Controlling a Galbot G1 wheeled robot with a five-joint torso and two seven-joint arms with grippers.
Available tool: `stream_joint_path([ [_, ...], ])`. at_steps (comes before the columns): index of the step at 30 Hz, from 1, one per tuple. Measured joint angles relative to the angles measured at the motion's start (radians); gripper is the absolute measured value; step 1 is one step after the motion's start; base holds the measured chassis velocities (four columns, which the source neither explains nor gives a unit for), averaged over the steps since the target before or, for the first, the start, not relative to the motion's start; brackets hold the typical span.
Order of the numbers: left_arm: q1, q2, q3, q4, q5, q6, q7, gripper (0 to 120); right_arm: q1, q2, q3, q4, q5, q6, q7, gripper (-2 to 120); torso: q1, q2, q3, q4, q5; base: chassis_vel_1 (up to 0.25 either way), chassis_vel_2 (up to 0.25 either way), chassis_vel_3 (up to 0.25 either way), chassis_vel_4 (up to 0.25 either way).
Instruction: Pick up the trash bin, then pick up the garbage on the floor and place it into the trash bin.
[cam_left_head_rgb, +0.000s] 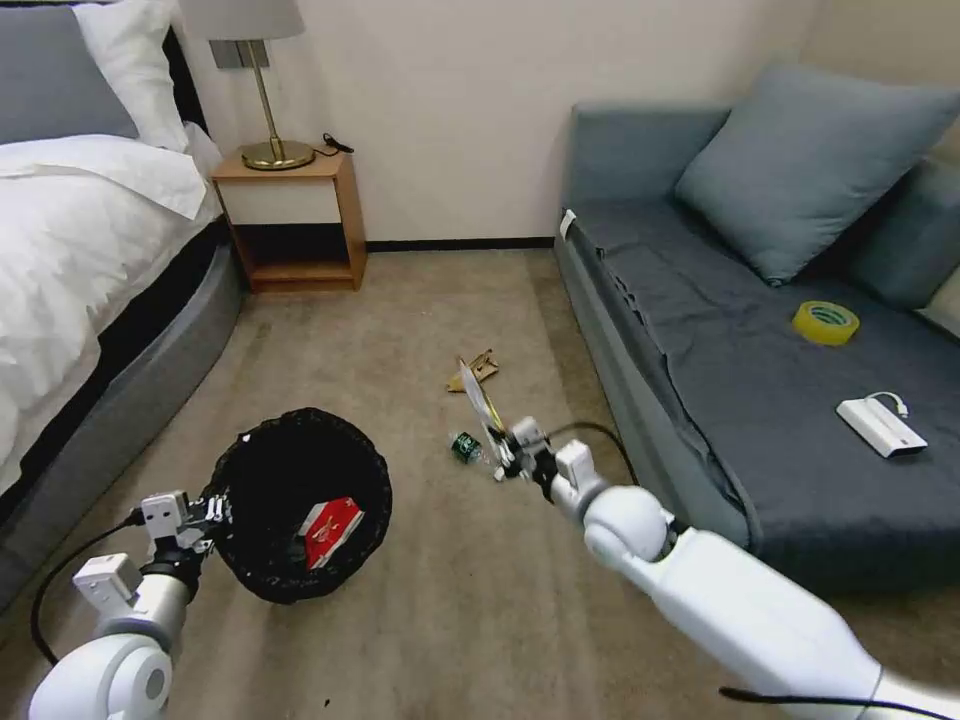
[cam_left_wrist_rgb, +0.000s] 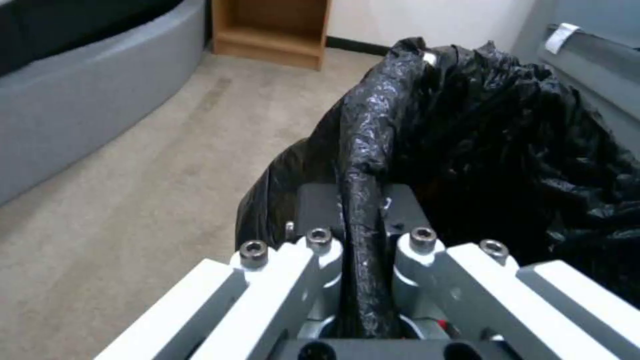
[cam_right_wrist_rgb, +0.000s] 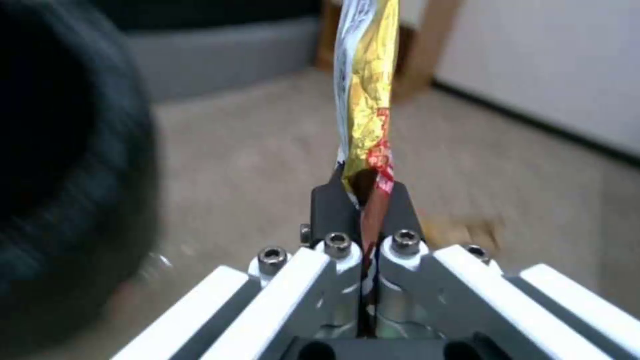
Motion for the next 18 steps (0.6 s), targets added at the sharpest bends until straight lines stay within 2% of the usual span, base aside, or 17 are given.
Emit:
stream_joint_path([
  [4, -0.011, -0.003, 0.027, -0.005, 0.002, 0.009, -0.004, 4, 0.062, -0.007, -0.058, 0.098, 0.04, -0.006, -0.002, 0, 0.0, 0.0, 0.0, 0.0, 0.0, 0.0, 0.0, 0.0, 0.0],
  [9, -0.012, -0.002, 0.035, -0.02, 0.003, 0.016, -0.009, 4, 0.099, -0.005, -0.143, 0.153, 0.066, -0.002, -0.009, 0, 0.0, 0.0, 0.0, 0.0, -0.0001, 0.0, 0.0, 0.0, 0.0],
  [18, 0.002, -0.002, 0.051, -0.058, -0.002, 0.026, -0.018, 4, 0.105, 0.031, -0.289, 0.153, 0.043, 0.003, -0.022, 0, 0.0, 0.0, 0.0, 0.0001, 0.0, 0.0, 0.0, 0.0, 0.0],
])
